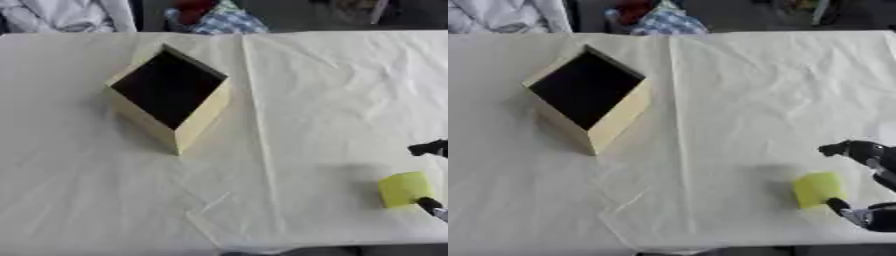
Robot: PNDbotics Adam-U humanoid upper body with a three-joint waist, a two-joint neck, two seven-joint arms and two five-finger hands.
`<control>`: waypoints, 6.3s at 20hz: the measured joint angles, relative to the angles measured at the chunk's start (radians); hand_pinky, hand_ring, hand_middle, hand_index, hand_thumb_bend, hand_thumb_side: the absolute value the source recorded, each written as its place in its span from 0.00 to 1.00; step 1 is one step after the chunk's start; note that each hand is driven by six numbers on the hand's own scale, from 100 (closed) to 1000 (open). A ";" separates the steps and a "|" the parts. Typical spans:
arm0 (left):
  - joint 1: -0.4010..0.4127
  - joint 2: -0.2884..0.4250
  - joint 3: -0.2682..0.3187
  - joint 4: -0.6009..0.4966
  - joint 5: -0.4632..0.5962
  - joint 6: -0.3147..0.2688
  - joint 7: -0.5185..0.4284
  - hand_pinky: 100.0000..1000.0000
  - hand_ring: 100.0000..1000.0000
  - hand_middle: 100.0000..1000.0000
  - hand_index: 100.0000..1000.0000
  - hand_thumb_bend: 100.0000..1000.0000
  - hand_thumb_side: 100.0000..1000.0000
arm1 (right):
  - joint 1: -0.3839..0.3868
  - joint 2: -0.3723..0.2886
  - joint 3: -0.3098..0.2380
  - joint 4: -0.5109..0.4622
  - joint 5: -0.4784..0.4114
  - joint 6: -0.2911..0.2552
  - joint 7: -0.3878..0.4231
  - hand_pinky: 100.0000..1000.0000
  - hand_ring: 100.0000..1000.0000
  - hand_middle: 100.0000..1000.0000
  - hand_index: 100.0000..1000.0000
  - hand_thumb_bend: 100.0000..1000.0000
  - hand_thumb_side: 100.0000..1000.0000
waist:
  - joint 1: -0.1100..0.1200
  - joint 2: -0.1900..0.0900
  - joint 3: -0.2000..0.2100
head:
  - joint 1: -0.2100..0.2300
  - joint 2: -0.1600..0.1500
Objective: Pick up objects on the table and place them in the box.
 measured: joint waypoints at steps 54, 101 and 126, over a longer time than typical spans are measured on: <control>0.001 0.001 -0.006 0.000 -0.013 0.013 -0.015 0.69 0.77 0.84 0.66 0.00 0.71 | -0.156 -0.157 0.057 0.000 -0.073 0.043 0.346 0.86 0.90 0.81 0.94 0.31 0.21 | -0.005 0.017 0.011 | -0.019 0.000; -0.010 0.000 -0.012 0.000 -0.005 0.023 -0.045 0.69 0.77 0.84 0.65 0.00 0.71 | -0.315 -0.159 0.091 0.000 -0.105 0.205 0.189 0.55 0.60 0.47 0.57 0.00 0.00 | 0.001 0.033 0.030 | -0.050 0.000; -0.091 -0.027 -0.044 0.000 0.041 0.035 -0.081 0.69 0.77 0.84 0.66 0.00 0.71 | -1.254 0.046 0.290 0.082 -0.132 0.376 0.476 0.53 0.57 0.47 0.56 0.00 0.00 | -0.012 0.071 0.147 | -0.194 -0.052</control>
